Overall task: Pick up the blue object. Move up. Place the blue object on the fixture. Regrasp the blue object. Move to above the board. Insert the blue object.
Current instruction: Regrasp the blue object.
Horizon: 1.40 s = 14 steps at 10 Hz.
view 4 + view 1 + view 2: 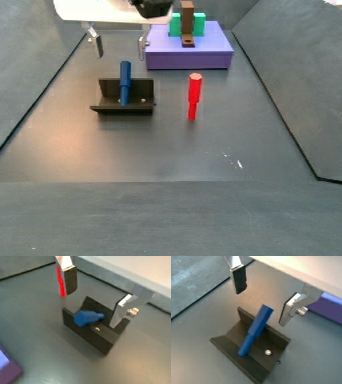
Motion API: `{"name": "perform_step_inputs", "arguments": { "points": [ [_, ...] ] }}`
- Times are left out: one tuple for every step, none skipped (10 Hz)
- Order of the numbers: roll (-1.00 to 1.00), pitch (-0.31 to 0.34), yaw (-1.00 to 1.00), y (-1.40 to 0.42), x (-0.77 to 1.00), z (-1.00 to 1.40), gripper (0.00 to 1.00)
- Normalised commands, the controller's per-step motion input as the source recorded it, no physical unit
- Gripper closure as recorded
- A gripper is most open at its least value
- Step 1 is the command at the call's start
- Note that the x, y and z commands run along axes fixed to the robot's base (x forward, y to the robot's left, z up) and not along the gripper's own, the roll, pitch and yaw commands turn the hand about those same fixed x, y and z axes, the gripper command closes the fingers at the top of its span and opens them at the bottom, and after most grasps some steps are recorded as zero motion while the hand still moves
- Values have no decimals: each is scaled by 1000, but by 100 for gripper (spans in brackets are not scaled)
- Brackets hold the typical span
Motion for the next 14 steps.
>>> {"name": "perform_step_inputs", "arguments": {
  "points": [
    [1000, 0, 0, -246, 334, -206, 0],
    [1000, 0, 11, -214, 237, -183, 0],
    [1000, 0, 9, -197, 140, -166, 0],
    [1000, 0, 6, -149, 0, -143, 0],
    [1000, 0, 11, -106, 0, -180, 0],
    [1000, 0, 26, -34, 0, -214, 0],
    [1000, 0, 29, 0, 0, -220, 0],
    [1000, 0, 31, 0, -6, -223, 0],
    [1000, 14, 34, 0, -120, -191, 0],
    [1000, 63, 120, 0, -306, -131, 0],
    [1000, 91, 169, 0, -351, -117, 0],
    [1000, 74, 174, -37, -246, -157, 0],
    [934, 0, 231, -146, 57, -117, 0],
    [789, 0, 294, -177, 506, -66, 0]
  ]
}}
